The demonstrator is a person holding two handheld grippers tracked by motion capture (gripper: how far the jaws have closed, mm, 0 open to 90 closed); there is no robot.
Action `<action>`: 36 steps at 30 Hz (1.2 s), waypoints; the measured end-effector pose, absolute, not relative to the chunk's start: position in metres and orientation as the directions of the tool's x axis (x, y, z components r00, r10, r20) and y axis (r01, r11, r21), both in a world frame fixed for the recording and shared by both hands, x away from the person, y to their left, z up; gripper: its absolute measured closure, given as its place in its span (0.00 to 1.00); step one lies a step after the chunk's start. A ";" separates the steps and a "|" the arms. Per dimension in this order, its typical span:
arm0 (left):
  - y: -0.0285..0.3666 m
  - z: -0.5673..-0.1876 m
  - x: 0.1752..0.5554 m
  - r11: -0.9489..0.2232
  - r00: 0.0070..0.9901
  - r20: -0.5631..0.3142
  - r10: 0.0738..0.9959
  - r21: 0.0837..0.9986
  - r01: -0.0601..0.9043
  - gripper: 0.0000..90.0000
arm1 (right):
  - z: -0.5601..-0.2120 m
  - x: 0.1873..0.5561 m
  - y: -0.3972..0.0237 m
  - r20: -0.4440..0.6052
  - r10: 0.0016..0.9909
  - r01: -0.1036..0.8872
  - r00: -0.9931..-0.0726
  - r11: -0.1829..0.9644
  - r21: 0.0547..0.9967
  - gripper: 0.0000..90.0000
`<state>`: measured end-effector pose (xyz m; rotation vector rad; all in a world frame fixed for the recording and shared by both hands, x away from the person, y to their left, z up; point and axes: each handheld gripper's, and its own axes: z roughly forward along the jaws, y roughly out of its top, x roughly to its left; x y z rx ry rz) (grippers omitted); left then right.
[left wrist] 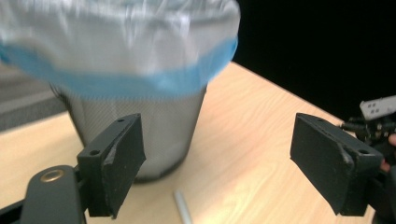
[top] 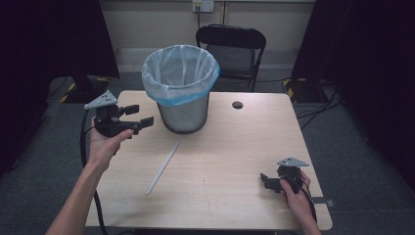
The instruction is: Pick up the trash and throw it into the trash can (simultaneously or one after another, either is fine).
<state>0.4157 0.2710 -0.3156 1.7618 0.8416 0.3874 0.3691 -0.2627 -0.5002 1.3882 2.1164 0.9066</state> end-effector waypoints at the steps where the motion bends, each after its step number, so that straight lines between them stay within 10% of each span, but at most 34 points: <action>1: 0.272 -0.321 0.413 -0.155 0.690 -0.152 0.708 0.920 0.361 0.19 | -0.500 0.369 -0.263 -0.013 0.920 0.625 -0.392 0.277 0.730 0.10; 29: 0.273 -0.474 0.357 -0.311 0.638 -0.228 0.735 0.723 0.617 0.22 | -0.500 0.369 -0.263 -0.014 0.919 0.624 -0.393 0.278 0.730 0.10; 36: 0.255 -0.488 0.349 -0.440 0.694 -0.146 0.705 0.678 0.589 0.39 | -0.500 0.369 -0.263 -0.014 0.919 0.624 -0.393 0.278 0.730 0.10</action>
